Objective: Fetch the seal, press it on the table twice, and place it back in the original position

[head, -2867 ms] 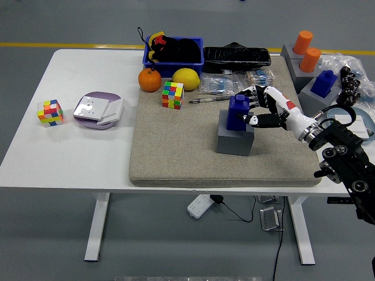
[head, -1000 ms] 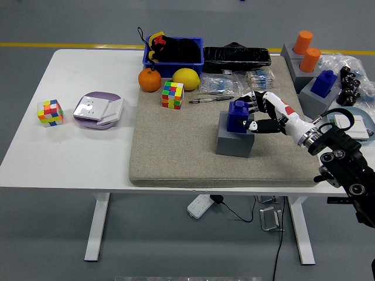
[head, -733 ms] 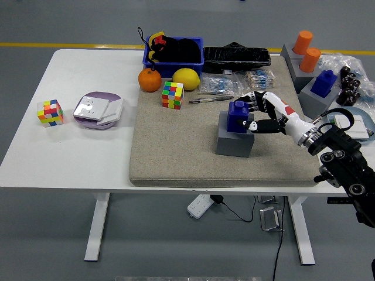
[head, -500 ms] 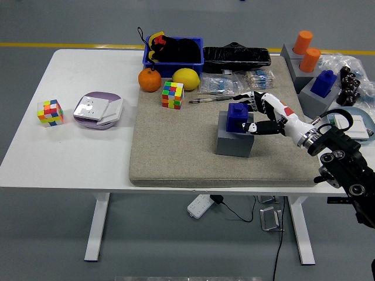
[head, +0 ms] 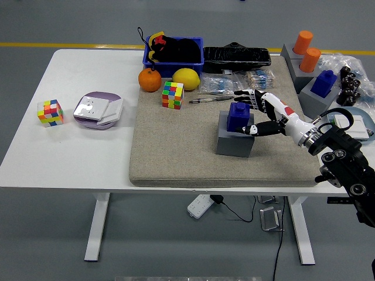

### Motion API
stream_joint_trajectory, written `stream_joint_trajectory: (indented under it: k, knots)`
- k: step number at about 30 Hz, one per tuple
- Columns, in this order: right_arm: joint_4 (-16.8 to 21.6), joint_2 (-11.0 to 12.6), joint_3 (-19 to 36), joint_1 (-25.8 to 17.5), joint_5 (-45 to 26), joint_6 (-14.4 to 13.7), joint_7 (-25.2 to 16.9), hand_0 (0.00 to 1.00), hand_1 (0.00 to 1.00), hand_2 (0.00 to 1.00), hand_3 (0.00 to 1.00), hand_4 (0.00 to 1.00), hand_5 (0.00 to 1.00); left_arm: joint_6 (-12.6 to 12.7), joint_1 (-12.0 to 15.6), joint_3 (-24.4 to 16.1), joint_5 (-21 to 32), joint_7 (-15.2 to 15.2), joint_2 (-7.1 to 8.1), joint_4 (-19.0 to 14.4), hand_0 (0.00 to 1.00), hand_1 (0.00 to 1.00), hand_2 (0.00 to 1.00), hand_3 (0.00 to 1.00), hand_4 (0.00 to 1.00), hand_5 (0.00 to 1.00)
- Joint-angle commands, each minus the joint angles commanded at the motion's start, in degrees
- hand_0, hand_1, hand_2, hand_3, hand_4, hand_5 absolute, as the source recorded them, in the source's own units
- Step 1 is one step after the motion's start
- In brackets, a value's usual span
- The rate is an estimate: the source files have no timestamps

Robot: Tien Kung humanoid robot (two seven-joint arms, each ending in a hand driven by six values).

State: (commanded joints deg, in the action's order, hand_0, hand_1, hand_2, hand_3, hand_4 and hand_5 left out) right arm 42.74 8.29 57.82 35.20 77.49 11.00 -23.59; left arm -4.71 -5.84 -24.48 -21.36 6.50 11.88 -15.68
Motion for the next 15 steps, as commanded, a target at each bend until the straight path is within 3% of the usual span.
stream_joint_trajectory:
  k: [1, 6, 7, 12, 13, 15]
  knots:
    - [0.0, 0.0, 0.2, 0.0, 0.1, 0.2, 0.1, 0.915, 0.908, 0.894, 0.903, 0.998, 0.176, 0.0, 0.0, 0.0, 0.0, 0.0, -0.02, 0.0, 0.815, 0.819, 0.789, 0.840, 0.795, 0.395]
    - [0.1, 0.4, 1.8, 0.1, 1.3, 2.9, 1.0, 0.915, 0.908, 0.894, 0.903, 0.998, 0.176, 0.0, 0.0, -0.1, -0.1, 0.0, -0.09, 0.0, 0.815, 0.819, 0.789, 0.840, 0.795, 0.395]
    - [0.2, 0.6, 2.2, 0.1, 1.8, 4.0, 1.3, 0.998, 0.983, 0.972, 0.998, 0.998, 0.379, 0.0, 0.0, -0.2, 0.0, 0.0, -0.10, 0.0, 0.815, 0.820, 0.789, 0.840, 0.795, 0.395]
    - [1.4, 1.1, 4.1, -0.2, 3.6, 6.8, 2.4, 0.998, 0.983, 0.972, 0.998, 0.998, 0.379, 0.0, 0.1, -0.2, 0.0, 0.0, -0.17, 0.0, 0.815, 0.820, 0.789, 0.840, 0.795, 0.395]
    - [1.8, 1.3, 4.6, -0.4, 4.0, 7.4, 2.8, 0.998, 0.998, 0.998, 0.998, 0.998, 0.621, 0.0, 0.1, -0.2, 0.0, 0.0, -0.18, 0.0, 0.815, 0.820, 0.789, 0.840, 0.795, 0.395]
    - [2.7, 1.6, 6.0, -0.7, 4.8, 8.5, 3.5, 0.998, 0.998, 0.998, 0.998, 0.998, 0.621, 0.0, 0.1, -0.4, -0.1, 0.0, -0.21, 0.0, 0.815, 0.820, 0.789, 0.840, 0.795, 0.395]
